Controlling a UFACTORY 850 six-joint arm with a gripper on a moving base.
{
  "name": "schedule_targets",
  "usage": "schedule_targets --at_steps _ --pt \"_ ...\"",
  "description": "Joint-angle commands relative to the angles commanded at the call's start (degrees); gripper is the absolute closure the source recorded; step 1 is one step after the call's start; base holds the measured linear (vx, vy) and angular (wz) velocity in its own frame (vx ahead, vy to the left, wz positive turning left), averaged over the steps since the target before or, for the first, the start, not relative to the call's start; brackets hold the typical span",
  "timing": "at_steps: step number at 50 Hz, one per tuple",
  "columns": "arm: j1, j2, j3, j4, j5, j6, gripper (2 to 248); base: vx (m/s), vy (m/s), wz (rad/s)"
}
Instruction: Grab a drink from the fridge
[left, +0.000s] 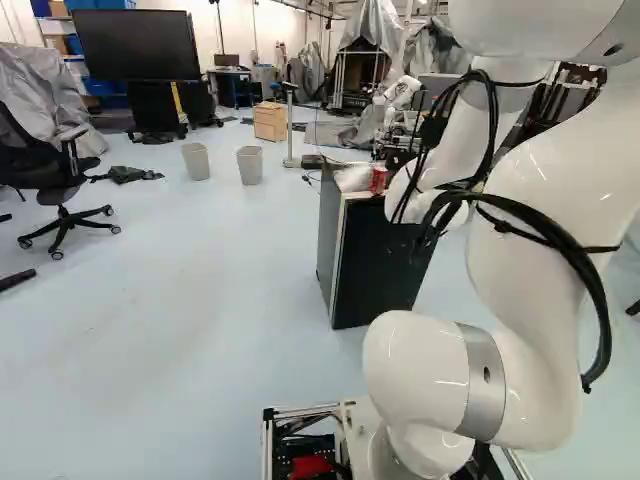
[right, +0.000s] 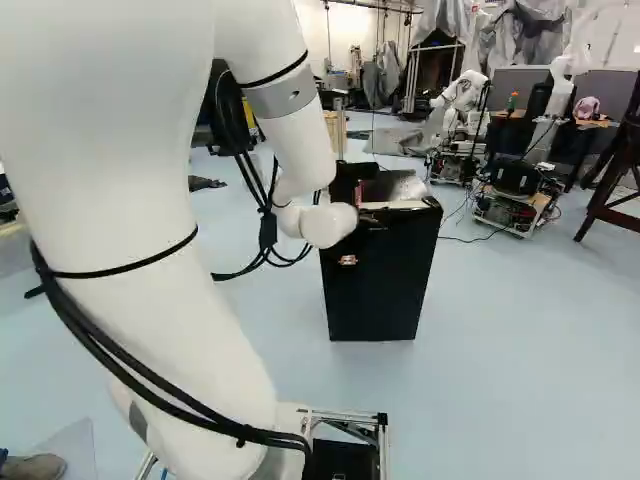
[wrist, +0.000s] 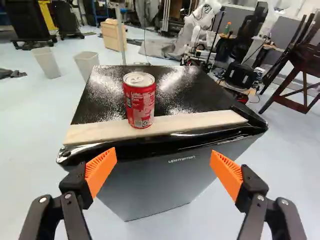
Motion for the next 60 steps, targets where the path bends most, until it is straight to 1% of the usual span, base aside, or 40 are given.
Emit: schedule_targets --at_steps 10,22,42,60 --pt "1.9 -0.1 -0.1 4.2 2.2 0.0 3 0.0 0.0 0.0" --pt "4.2 -1.0 -0.4 7.1 4.2 0.0 3 0.0 0.0 0.0" --pt "7.9 -4.8 -1.7 9.6 7.6 0.0 3 0.0 0.0 0.0" --pt "9.8 -9.8 -5.2 11.4 11.9 0.0 3 0.0 0.0 0.0"
